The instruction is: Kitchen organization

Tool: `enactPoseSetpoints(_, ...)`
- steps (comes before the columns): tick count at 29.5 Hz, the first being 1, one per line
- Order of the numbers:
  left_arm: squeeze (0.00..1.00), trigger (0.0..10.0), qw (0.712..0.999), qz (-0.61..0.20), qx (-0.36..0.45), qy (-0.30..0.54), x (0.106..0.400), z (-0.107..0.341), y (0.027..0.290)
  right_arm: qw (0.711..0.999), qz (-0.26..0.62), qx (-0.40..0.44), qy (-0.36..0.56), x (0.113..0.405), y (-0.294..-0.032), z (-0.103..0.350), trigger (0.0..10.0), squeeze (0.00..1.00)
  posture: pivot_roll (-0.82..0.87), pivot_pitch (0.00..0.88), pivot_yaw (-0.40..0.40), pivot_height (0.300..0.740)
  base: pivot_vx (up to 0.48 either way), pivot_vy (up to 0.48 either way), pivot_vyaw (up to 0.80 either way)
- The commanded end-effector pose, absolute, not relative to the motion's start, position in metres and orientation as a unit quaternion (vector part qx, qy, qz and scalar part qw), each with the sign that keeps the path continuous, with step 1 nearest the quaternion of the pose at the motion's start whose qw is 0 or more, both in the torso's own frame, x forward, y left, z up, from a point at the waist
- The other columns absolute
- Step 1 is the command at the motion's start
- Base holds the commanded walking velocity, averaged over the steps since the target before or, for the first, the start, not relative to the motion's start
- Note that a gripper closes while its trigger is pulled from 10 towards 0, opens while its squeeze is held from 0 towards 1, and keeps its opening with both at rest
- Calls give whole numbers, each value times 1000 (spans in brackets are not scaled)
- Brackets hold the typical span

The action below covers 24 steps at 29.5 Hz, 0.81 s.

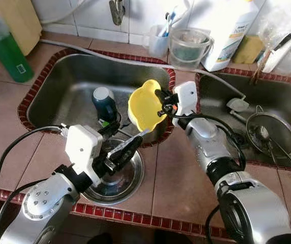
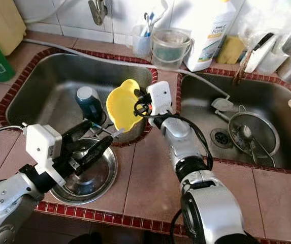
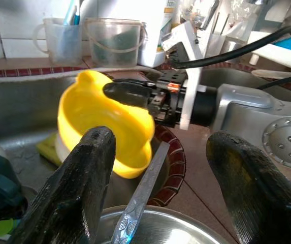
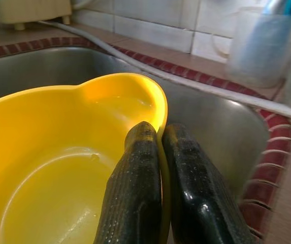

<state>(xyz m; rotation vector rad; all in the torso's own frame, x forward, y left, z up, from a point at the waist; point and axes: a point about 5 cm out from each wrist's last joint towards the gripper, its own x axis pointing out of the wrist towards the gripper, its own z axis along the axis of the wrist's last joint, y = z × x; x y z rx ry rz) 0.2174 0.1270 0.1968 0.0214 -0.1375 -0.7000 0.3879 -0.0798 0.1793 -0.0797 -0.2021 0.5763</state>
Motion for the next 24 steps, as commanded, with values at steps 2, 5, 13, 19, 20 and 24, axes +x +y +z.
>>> enactPoseSetpoints(2, 0, 10000, 933, -353, 15, -64, 212, 196, 124, 950, 293, -40, -99, 388, -75, 181, 10000, 0, -105, 270, -53, 740, 0, 0, 0)
enactPoseSetpoints(5, 0, 10000, 933, -354, 12, -62, 212, 197, 124, 947, 304, -34, -96, 388, -70, 182, 10000, 0, -99, 272, -50, 740, 0, 0, 0)
enactPoseSetpoints(13, 0, 10000, 932, -358, 8, -60, 209, 198, 122, 936, 336, -36, -98, 387, -59, 185, 10000, 0, -90, 273, -52, 740, 0, 0, 0)
enactPoseSetpoints(19, 0, 10000, 933, -356, 5, -59, 208, 199, 122, 931, 350, -45, -94, 387, -58, 186, 10000, 769, -87, 281, -52, 740, 0, 0, 0)
enactPoseSetpoints(20, 0, 10000, 933, -355, 5, -58, 207, 199, 122, 928, 358, -41, -91, 387, -58, 186, 10000, 1000, -87, 283, -52, 740, 0, 0, 0)
enactPoseSetpoints(24, 0, 10000, 933, -355, 4, -56, 206, 199, 122, 930, 353, -47, -93, 388, -62, 188, 10000, 1000, -85, 287, -51, 740, 0, 0, 0)
